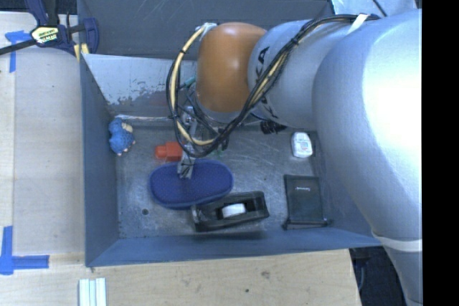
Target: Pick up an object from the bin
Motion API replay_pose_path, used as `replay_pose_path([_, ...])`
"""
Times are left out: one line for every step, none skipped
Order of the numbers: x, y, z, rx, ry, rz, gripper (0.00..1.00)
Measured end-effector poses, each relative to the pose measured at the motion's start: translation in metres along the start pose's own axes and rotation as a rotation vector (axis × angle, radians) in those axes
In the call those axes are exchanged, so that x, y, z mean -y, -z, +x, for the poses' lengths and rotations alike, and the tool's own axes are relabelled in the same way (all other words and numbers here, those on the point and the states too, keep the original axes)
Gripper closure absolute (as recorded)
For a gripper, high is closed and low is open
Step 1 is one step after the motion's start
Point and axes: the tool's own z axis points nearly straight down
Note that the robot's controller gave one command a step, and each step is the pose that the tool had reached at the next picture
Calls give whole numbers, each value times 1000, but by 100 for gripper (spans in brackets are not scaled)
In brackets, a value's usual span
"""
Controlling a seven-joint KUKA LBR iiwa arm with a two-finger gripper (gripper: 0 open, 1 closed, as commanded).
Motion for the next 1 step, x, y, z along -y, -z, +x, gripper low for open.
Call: replay_pose_path([0, 5, -1, 6, -2, -2, 100])
